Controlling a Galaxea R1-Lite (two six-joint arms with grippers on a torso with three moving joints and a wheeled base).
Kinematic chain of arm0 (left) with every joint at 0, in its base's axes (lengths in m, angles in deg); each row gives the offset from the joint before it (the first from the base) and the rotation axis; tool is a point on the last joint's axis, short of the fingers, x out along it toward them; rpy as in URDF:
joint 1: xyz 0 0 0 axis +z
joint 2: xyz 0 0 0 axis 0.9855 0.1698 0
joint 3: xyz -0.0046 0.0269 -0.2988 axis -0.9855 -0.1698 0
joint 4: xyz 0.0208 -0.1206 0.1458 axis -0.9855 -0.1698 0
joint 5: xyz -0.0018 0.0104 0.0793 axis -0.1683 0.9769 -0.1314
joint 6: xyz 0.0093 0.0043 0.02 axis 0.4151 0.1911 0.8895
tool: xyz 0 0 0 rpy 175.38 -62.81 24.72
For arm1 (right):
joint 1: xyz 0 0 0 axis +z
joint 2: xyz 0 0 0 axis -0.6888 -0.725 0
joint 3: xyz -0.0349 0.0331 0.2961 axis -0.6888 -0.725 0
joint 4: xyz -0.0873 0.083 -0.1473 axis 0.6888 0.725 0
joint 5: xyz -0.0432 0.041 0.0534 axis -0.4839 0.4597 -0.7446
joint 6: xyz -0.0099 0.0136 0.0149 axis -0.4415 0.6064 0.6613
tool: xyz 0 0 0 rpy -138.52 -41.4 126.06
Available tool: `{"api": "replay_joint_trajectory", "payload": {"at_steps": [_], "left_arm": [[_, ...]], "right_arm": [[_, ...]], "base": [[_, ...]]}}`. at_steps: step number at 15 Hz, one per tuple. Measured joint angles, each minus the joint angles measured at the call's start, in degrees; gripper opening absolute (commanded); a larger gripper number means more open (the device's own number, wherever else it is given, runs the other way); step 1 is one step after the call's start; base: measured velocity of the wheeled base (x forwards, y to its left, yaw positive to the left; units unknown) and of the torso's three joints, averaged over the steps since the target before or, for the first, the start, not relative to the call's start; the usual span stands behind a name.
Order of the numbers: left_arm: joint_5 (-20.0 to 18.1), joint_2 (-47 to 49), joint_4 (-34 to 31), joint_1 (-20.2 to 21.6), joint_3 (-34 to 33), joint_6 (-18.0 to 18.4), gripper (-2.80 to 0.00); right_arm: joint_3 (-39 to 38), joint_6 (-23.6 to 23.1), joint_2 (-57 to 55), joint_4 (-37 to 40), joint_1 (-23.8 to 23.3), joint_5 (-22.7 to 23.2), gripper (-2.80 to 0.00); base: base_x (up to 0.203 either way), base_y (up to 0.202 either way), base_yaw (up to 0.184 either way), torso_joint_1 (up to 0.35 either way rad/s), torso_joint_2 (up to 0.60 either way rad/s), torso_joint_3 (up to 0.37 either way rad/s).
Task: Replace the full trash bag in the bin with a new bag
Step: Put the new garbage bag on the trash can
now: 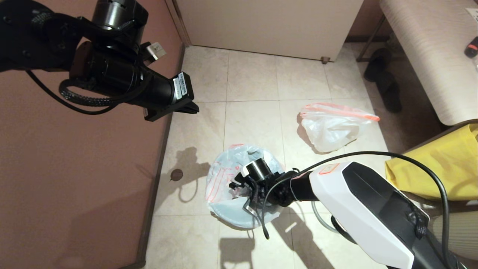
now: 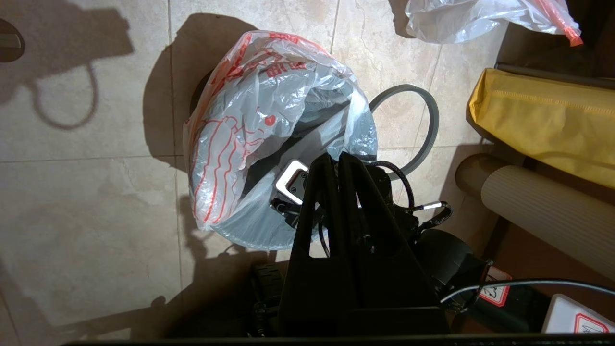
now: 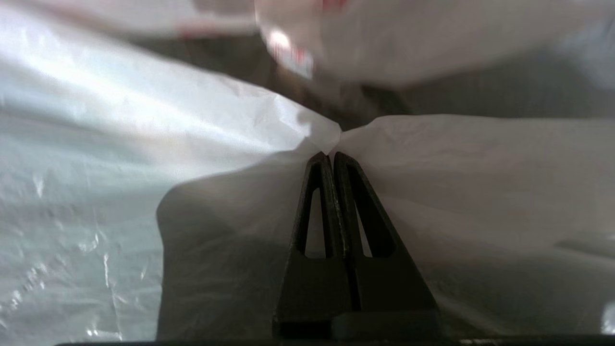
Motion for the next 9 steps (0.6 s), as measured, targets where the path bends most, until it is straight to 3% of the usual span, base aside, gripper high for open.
{"api": "replay_joint_trajectory", "payload": {"at_steps": [3, 5, 9], "left_arm": [[0.0, -0.1, 0.0, 0.0, 0.1, 0.0, -2.8], [0.0, 0.0, 0.1, -0.1, 0.2, 0.0, -2.8], [0.0, 0.2, 0.1, -0.7, 0.2, 0.0, -2.8]], "right_arm": [[0.2, -2.0, -1.0, -2.0, -0.6, 0.0, -2.8], [0.3, -2.6, -0.4, 3.8, -1.3, -1.5, -2.8], [0.2, -4.7, 0.7, 16.0, -3.2, -9.6, -2.8]], "base": [[0.0, 0.0, 0.0, 0.0, 0.0, 0.0], [0.0, 0.0, 0.0, 0.0, 0.0, 0.0], [0.0, 0.0, 0.0, 0.0, 0.0, 0.0]]}}
